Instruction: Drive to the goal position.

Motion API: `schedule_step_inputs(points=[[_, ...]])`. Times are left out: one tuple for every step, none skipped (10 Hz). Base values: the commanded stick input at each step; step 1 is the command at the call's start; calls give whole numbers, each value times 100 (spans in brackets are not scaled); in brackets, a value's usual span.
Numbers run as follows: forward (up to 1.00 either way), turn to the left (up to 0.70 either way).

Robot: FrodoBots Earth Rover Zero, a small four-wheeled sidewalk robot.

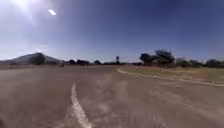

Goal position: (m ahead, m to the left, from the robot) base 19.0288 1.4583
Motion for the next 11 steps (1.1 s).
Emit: schedule_step_inputs(points=[[100,0],[100,0],[100,0],[100,0],[100,0],[100,0],[100,0],[100,0],[100,0],[100,0],[100,0]])
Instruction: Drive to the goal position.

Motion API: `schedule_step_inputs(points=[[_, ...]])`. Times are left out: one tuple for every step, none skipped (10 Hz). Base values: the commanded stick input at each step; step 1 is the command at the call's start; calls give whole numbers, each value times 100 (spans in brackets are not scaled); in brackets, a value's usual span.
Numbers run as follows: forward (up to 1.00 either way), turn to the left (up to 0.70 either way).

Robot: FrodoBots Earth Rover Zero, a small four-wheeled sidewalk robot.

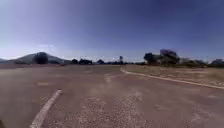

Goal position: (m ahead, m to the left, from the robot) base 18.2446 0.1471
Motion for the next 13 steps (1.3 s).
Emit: schedule_step_inputs(points=[[100,0],[100,0],[100,0],[100,0],[100,0],[100,0],[100,0],[100,0],[100,0],[100,0],[100,0],[100,0],[100,0]])
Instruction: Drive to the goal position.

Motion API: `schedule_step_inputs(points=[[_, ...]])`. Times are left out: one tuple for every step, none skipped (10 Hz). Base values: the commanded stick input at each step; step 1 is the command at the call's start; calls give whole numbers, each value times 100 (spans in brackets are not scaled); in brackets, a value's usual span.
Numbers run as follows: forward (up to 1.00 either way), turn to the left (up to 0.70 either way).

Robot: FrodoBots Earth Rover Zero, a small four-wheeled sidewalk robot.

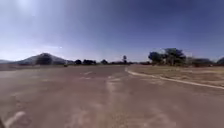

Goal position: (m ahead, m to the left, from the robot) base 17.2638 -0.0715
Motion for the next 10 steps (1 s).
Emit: schedule_step_inputs(points=[[100,0],[100,0],[100,0],[100,0],[100,0],[100,0],[100,0],[100,0],[100,0],[100,-9]])
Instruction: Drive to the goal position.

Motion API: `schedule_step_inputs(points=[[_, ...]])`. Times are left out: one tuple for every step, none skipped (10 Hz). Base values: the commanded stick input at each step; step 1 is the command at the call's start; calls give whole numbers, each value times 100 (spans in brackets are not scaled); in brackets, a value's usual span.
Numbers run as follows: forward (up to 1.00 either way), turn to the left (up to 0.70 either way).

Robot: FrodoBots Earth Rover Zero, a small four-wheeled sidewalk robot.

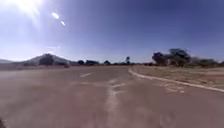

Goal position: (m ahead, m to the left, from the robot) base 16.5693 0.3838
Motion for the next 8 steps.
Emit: schedule_step_inputs(points=[[100,-27],[100,-32],[100,-23],[100,-3],[100,-8],[100,-27],[100,-9],[100,0]])
